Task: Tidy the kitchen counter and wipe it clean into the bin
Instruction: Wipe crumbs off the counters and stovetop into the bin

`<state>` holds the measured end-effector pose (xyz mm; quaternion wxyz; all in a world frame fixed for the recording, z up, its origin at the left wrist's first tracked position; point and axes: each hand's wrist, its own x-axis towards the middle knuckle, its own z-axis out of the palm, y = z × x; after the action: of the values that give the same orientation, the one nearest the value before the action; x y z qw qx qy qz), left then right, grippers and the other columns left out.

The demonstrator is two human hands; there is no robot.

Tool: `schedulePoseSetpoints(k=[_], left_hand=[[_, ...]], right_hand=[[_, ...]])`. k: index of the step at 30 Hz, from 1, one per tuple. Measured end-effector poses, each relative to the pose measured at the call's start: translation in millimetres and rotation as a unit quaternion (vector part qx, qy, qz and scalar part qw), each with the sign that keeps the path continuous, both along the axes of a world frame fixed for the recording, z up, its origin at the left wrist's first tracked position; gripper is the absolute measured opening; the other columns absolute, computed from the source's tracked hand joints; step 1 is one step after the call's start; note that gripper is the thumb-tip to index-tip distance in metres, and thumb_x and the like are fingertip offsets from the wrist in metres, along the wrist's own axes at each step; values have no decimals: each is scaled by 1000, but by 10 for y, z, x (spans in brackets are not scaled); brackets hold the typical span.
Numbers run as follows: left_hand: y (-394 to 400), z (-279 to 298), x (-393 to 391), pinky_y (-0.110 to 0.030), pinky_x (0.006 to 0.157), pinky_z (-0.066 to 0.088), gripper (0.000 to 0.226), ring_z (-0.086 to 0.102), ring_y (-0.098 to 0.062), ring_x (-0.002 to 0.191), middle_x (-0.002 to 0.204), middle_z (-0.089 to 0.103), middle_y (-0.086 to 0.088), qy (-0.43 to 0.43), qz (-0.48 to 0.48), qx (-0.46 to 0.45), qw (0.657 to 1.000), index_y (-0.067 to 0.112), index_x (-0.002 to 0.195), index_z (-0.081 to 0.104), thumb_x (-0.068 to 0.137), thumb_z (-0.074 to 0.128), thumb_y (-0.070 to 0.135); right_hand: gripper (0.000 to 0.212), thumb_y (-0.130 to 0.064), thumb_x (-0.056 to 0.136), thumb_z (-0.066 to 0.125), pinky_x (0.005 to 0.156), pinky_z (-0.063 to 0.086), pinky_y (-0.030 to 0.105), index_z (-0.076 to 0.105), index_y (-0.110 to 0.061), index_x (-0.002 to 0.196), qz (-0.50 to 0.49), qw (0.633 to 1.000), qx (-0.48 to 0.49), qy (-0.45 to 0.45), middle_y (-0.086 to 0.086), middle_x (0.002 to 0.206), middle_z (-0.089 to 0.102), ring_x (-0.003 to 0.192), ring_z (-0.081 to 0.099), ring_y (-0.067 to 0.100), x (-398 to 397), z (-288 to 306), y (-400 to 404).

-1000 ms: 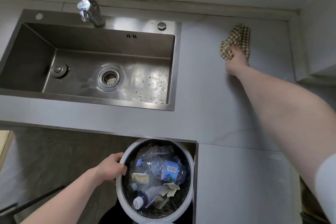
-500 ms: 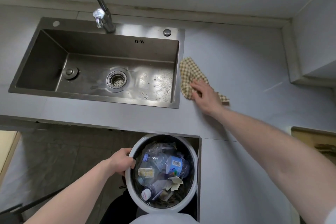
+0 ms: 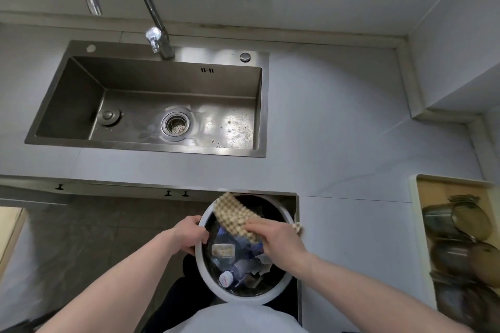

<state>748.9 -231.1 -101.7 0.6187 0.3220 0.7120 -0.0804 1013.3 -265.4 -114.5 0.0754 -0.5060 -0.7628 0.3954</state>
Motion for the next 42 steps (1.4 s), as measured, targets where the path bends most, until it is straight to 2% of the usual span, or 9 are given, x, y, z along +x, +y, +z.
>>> schedulePoseSetpoints(k=[3, 8, 12, 17, 20, 26, 32, 38, 42], left_hand=[[-31, 4, -9, -34, 63, 63, 38, 74, -28, 89, 102, 74, -14, -3, 7, -1, 1000, 15, 117, 64, 83, 57, -1], [-63, 7, -11, -34, 64, 64, 37, 74, -27, 90, 103, 74, -13, -6, 12, 0, 1000, 15, 116, 65, 83, 57, -1], [-77, -30, -3, -38, 69, 65, 37, 74, -28, 91, 103, 74, -13, -7, 13, 3, 1000, 14, 115, 64, 82, 57, -1], [-85, -57, 12, -36, 66, 64, 38, 74, -29, 91, 103, 74, -15, -6, 13, 3, 1000, 14, 115, 64, 82, 55, -2], [-78, -58, 17, -37, 65, 64, 37, 74, -31, 90, 103, 73, -16, -4, 9, 2, 1000, 13, 114, 65, 82, 53, -3], [-47, -53, 36, -36, 63, 63, 35, 75, -31, 89, 103, 73, -18, 1, -13, 2, 1000, 13, 114, 63, 85, 53, -4], [2, -52, 61, -34, 60, 62, 35, 74, -32, 88, 102, 73, -18, 8, -31, 1, 999, 12, 113, 64, 84, 54, -4], [8, -134, 28, -41, 68, 65, 37, 75, -35, 89, 101, 74, -21, 9, -32, 5, 999, 12, 113, 65, 81, 55, -5], [9, -167, 4, -44, 73, 65, 36, 75, -34, 90, 100, 75, -19, 5, -34, 6, 999, 13, 112, 65, 80, 56, -3]], right_hand=[[46, -1, 92, 62, 108, 44, 18, 68, -27, 130, -96, 993, 27, 59, -23, 132, 60, 121, 57, -2, 74, 197, 204], [39, 1, 91, 62, 96, 49, 12, 73, -19, 122, -230, 958, 147, 87, -14, 120, 69, 107, 67, 5, 333, 533, 978], [38, -6, 94, 57, 98, 53, 35, 72, -24, 124, -252, 956, 151, -24, -3, 127, 71, 113, 67, 22, 628, 395, 1543], [56, 4, 93, 51, 117, 34, 32, 59, -25, 140, -274, 949, 42, -151, -9, 150, 52, 134, 53, 21, 670, -65, 1213], [58, 9, 90, 57, 117, 18, 22, 61, -25, 138, -245, 962, 50, -108, -13, 148, 52, 136, 50, 10, 500, -104, 698], [48, 4, 85, 64, 110, 46, 32, 73, -25, 123, -66, 997, 44, -26, -15, 133, 65, 124, 60, 6, 448, -93, -189], [47, 11, 85, 60, 106, 47, 20, 76, -18, 118, -345, 925, 149, 59, -9, 126, 70, 117, 64, 3, 888, 286, 26], [45, 4, 92, 51, 102, 48, 29, 70, -16, 127, -466, 865, 177, -51, 1, 129, 69, 117, 64, 20, 1913, 455, 405], [57, 0, 95, 49, 111, 42, 42, 52, -22, 147, -459, 869, 1, -185, 0, 156, 45, 134, 50, 34, 2166, 41, 279]])
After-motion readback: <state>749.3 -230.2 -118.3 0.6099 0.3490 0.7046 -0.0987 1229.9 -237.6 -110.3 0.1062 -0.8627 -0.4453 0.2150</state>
